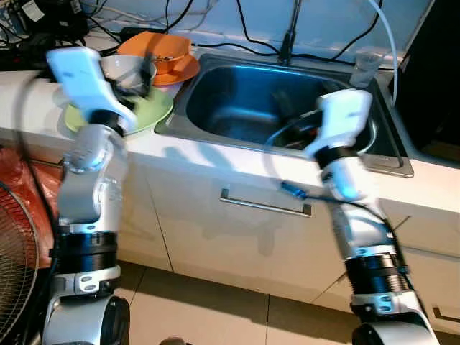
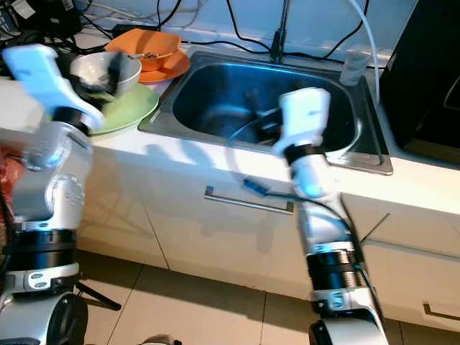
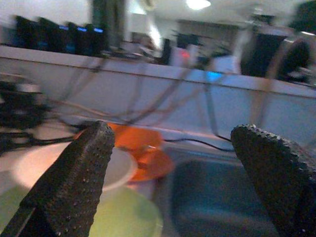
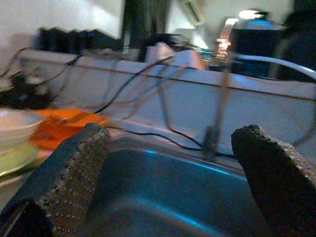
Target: Kitchen organization
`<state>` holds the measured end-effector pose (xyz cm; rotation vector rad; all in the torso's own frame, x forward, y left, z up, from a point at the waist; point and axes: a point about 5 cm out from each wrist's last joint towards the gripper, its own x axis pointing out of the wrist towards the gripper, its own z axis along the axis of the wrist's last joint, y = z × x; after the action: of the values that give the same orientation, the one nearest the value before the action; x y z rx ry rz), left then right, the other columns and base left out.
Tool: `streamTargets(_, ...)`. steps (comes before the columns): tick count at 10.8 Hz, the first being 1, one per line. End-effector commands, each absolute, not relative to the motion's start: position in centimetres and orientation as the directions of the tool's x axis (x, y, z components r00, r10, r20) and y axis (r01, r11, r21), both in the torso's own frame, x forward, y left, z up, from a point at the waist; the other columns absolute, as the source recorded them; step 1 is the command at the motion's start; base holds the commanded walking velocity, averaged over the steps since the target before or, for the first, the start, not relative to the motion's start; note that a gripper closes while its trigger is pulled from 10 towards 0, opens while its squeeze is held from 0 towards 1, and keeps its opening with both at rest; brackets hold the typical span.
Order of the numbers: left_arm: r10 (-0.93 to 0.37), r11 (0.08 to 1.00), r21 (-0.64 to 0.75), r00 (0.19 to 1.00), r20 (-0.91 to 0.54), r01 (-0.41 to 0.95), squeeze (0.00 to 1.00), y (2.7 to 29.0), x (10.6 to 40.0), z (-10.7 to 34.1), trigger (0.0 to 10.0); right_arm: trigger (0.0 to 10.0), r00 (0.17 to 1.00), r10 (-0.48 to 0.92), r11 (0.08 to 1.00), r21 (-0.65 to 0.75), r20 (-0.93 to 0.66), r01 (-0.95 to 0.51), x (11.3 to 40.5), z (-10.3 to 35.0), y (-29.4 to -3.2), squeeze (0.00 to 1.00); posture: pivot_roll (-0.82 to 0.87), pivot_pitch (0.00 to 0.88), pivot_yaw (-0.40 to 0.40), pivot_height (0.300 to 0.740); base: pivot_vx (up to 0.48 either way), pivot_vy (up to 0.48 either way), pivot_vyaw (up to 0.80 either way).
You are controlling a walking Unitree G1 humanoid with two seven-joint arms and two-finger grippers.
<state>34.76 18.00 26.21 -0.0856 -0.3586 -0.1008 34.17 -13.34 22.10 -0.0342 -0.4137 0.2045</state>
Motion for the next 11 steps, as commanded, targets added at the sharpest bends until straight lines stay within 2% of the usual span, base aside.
streamTargets(1,-0.160,0.982,-0.047,0.935,0.317,0.184,0.00,16.9,35.0,25.5,10.0,10.0,0.902,0.161,0.987,-0.052,0.401,-0.153,33.9,22.2,-14.5,0.00,0.03,0.040,-0.013,0.740,0.000,0.000,0.00)
streamTargets(4,-0.278,0.952,-0.051,0.919,0.278,0.303,0.00,14.8,35.6,24.7,10.0,10.0,0.906,0.072,0.997,-0.012,0.416,-0.073,33.7,22.0,-14.9,0.00,0.01,0.022,0.075,0.740,0.000,0.000,0.00)
streamTargets(6,-0.311,0.940,-0.053,0.911,0.270,0.337,0.00,13.6,35.6,24.4,10.0,10.0,0.911,0.067,0.997,-0.001,0.408,-0.073,33.8,21.5,-14.2,0.00,0.01,0.042,0.075,0.740,0.000,0.000,0.00)
streamTargets(9,-0.243,0.952,-0.115,0.931,0.271,0.282,0.00,13.9,34.3,23.0,10.0,10.0,0.914,0.099,0.995,-0.013,0.394,-0.102,33.8,21.5,-14.1,0.00,0.02,0.058,0.019,0.740,0.000,0.000,0.00)
streamTargets(10,-0.184,0.963,-0.137,0.939,0.291,0.231,0.00,14.8,34.1,23.1,10.0,10.0,0.911,0.122,0.992,-0.020,0.394,-0.124,33.7,21.8,-13.6,0.00,0.01,0.046,-0.007,0.740,0.000,0.000,0.00)
streamTargets(11,-0.109,0.975,-0.149,0.941,0.321,0.164,0.00,15.6,34.0,23.6,10.0,10.0,0.911,0.147,0.988,-0.025,0.384,-0.149,33.9,22.1,-13.5,0.00,0.02,0.047,-0.032,0.740,0.000,0.000,-0.80)
